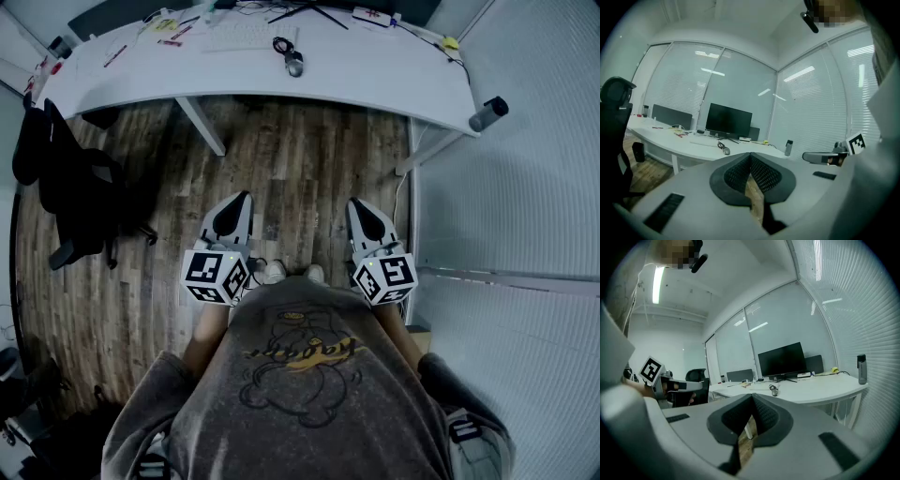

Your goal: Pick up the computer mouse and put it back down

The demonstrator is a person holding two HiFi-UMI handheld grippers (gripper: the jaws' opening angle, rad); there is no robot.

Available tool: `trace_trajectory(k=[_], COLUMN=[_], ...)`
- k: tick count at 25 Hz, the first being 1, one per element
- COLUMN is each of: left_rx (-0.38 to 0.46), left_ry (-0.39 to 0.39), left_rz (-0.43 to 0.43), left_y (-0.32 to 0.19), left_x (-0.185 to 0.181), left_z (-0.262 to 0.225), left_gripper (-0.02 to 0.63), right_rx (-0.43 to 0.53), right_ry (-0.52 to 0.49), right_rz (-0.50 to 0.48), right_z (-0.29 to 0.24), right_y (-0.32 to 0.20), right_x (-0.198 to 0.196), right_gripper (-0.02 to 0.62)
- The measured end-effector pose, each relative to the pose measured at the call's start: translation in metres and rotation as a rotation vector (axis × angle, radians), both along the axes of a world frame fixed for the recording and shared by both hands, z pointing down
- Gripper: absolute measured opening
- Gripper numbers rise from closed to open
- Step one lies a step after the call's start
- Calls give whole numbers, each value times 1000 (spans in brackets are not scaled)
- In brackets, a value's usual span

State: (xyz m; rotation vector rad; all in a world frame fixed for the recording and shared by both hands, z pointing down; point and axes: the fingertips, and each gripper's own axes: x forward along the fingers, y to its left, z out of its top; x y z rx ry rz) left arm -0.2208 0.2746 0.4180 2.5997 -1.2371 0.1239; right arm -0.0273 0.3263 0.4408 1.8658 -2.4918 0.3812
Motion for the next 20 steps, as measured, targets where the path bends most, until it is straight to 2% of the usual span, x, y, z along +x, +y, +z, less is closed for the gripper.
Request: trace_trajectory(k=[11,20], left_rx=[16,28], left_ry=[-22,-17], left_rz=[-30,-56], left_y=[0,2], left_x=[16,52], left_z=[1,13], left_gripper=[15,15], right_rx=[2,4], right_ry=[-12,11], right_rz=[15,10], right_z=[2,17], right_y=[0,9], right_x=[32,75], right_gripper=[8,8])
